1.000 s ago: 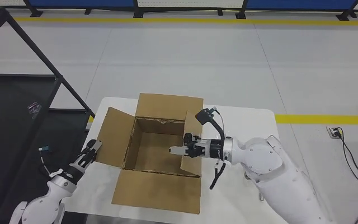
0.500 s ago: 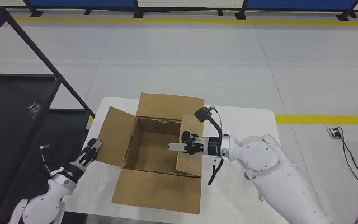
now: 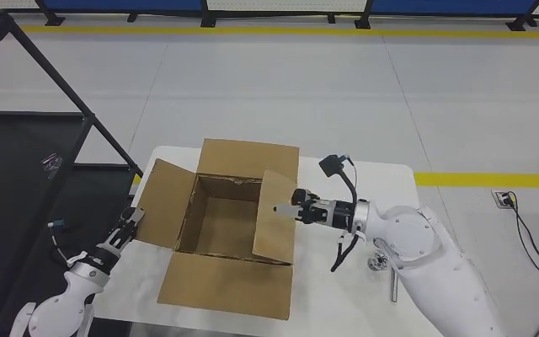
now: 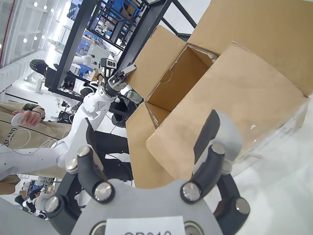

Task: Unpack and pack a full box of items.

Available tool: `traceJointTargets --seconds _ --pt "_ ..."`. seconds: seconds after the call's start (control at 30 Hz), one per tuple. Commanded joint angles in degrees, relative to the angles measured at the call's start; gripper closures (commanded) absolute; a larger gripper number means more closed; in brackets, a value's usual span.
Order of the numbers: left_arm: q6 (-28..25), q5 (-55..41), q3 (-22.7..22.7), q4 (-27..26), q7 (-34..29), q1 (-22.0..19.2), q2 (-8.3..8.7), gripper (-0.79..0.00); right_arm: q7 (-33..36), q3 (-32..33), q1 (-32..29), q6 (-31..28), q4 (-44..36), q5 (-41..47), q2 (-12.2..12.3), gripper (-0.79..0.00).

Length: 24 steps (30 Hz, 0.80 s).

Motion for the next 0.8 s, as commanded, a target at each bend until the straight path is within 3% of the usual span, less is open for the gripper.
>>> traceJointTargets --seconds 0.0,0.47,0.5,0.57,0.63,0.77 --pt "0.2 -0.1 -0.1 0.0 0.3 0.1 -0.04 0.000 -0.2 0.9 -0.4 -0.3 0.0 0.0 0.2 -0.785" --pt "1.2 -0.8 -0.6 0.2 1.6 0.1 -0.29 0.000 -0.6 7.7 -5.2 -2.9 -1.6 -1.4 1.9 -0.785" --pt "1.2 -0.8 -0.6 0.2 1.5 0.2 -0.30 -0.049 -0.7 8.0 -5.4 -2.8 -1.8 -2.0 2.0 -0.785" --pt "1.0 -0.8 -0.7 0.1 1.1 0.2 -0.29 -0.376 -1.0 8.6 -6.0 -2.8 -2.3 -3.3 2.2 -0.785" --pt "0.9 -0.9 -0.8 0.0 1.0 0.4 -0.30 -0.785 -1.5 9.4 -6.7 -2.8 -3.2 -5.2 2.5 -0.785" --pt "0.5 -2.0 -1.7 -0.2 1.1 0.7 -0.34 -0.785 -0.8 13.9 -9.6 -5.4 -5.1 -7.3 3.5 -0.785"
